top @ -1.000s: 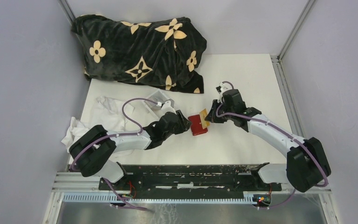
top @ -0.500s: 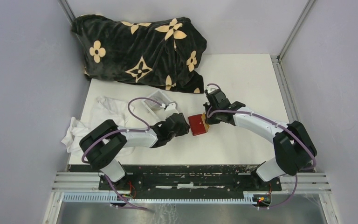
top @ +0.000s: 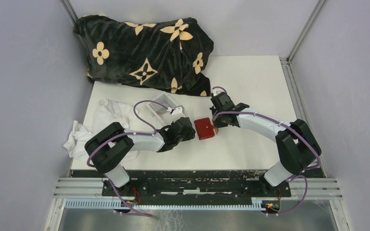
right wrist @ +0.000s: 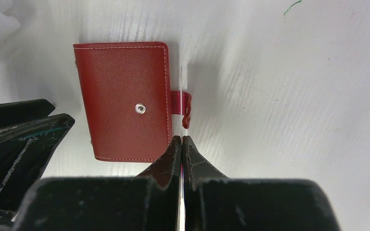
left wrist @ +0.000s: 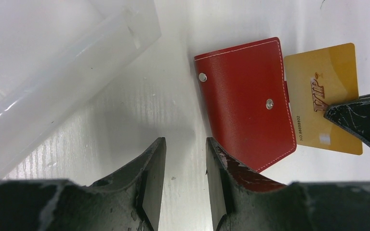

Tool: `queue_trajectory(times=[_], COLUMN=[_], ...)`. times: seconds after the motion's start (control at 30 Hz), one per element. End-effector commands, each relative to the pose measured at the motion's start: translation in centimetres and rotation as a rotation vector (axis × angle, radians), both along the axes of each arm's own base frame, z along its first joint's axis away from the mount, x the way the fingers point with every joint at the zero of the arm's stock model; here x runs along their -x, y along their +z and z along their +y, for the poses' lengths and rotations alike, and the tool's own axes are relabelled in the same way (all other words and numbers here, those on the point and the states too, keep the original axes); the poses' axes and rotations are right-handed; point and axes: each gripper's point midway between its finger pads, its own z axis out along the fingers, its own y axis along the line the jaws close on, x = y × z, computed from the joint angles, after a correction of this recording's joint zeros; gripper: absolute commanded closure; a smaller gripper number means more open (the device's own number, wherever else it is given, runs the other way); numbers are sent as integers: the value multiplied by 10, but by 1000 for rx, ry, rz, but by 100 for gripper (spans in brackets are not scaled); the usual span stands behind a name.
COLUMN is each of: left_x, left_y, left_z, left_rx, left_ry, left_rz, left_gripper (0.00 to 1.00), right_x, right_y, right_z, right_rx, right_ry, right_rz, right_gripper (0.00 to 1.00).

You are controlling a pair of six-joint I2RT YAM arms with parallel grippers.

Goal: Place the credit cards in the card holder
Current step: Open the card holder at the center of the board.

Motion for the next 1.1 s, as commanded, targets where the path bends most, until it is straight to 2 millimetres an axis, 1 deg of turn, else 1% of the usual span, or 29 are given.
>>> queue_trajectory(times=[0.0, 0.23, 0.37, 0.63, 0.9, 1.07], left_x=[-11, -10, -9, -7, -6, -6], left_y=[9, 5, 2, -3, -8, -11], left_z=[-6, -4, -2, -2, 0, 0], left_rx=[-18, -28, -34, -44, -54, -61], left_ry=[-2, -1, 2, 0, 1, 3], left_rz=[-49, -43, -38, -26, -14, -8], left_gripper=[57, 57, 57, 58, 58, 58], right_x=[-16, -15, -15, -14, -14, -13], right_y=[12, 10, 8, -1, 6, 7], right_z=[7, 14, 12, 8, 10, 10], right_rx=[-12, -116, -181, -255, -333, -359], right_ry=[0, -8, -30, -61, -72, -76], right_rz=[-51, -25, -6, 29, 34, 38], right_gripper=[99, 99, 99, 99, 99, 99])
